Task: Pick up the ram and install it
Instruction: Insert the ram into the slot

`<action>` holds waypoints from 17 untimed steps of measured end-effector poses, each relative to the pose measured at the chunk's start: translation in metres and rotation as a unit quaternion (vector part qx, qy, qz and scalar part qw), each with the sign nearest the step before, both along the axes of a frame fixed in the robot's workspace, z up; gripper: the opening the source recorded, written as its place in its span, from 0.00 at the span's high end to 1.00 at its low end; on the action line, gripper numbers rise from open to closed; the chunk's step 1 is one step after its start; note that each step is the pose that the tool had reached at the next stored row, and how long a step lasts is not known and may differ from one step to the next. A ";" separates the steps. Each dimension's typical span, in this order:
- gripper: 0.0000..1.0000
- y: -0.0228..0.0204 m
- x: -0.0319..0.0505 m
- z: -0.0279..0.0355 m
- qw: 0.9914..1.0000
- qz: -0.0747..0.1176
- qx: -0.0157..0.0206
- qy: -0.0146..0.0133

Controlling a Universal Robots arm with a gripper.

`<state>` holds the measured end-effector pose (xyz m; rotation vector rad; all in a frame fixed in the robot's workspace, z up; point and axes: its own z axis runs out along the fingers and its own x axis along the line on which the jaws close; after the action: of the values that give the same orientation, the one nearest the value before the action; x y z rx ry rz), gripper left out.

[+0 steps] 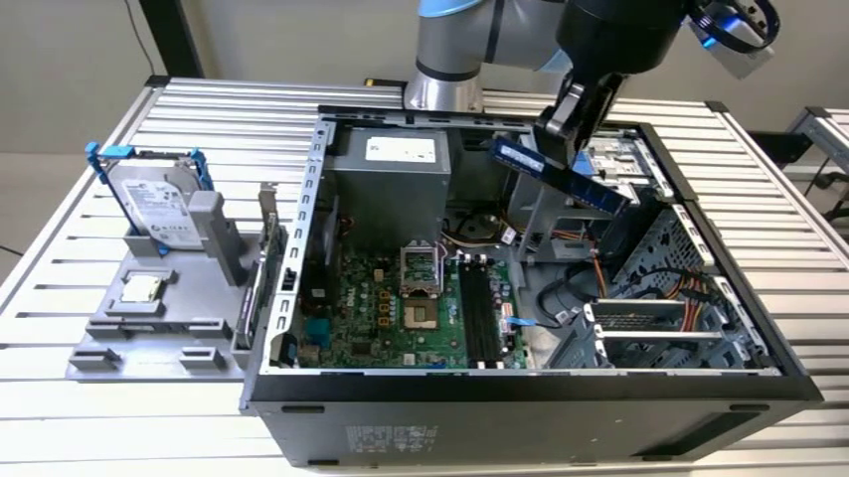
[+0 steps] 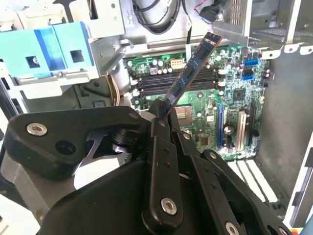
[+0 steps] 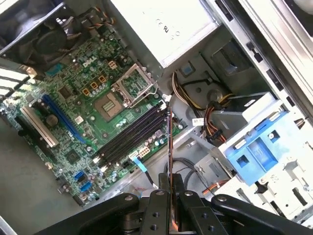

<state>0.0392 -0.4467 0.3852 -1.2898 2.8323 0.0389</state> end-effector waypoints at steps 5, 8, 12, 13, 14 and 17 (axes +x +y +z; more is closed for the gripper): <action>1.00 0.0000 0.0000 0.0000 0.999 -0.032 0.000 0.000; 1.00 0.0000 0.0000 0.0000 0.999 -0.051 0.000 0.000; 1.00 0.0000 0.0000 0.0000 0.997 -0.077 0.000 0.000; 1.00 0.0000 0.0000 0.0000 0.997 -0.083 0.000 0.000; 1.00 0.0000 0.0000 0.0000 0.996 -0.090 0.000 0.000; 1.00 0.0000 0.0000 0.0000 0.994 -0.109 0.000 0.000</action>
<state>0.0392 -0.4467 0.3852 -0.9724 2.9537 0.0337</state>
